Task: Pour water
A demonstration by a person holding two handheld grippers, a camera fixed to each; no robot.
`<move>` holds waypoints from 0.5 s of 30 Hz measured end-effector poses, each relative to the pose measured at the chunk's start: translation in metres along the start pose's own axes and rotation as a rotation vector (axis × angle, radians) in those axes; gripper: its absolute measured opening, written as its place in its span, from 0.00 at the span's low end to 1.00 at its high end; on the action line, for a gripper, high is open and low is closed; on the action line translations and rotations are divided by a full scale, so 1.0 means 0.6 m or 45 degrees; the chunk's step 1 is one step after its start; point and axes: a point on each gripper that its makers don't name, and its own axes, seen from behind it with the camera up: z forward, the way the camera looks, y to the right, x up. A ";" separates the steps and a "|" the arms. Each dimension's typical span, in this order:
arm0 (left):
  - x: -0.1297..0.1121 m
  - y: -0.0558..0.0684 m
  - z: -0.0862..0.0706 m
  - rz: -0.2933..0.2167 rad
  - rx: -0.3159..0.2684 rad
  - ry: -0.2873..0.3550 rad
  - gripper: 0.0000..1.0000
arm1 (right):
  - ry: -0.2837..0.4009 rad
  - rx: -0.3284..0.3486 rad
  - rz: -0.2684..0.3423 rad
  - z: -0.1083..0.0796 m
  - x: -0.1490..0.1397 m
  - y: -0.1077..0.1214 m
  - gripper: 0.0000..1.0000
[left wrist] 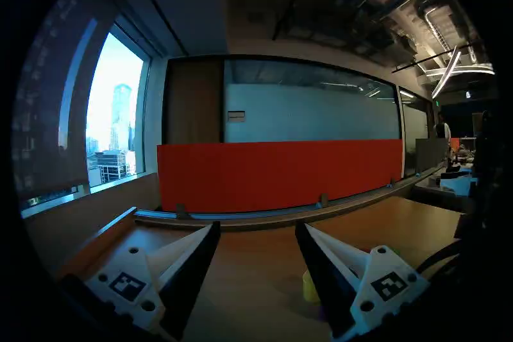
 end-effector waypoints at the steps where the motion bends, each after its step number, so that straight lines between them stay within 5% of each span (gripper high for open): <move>1: 0.001 0.001 0.001 -0.001 -0.002 -0.001 0.86 | 0.003 0.004 -0.003 0.001 0.003 -0.002 0.99; 15: -0.016 0.029 0.013 -0.049 -0.097 -0.056 0.86 | -0.010 0.065 0.039 0.003 0.004 -0.009 0.99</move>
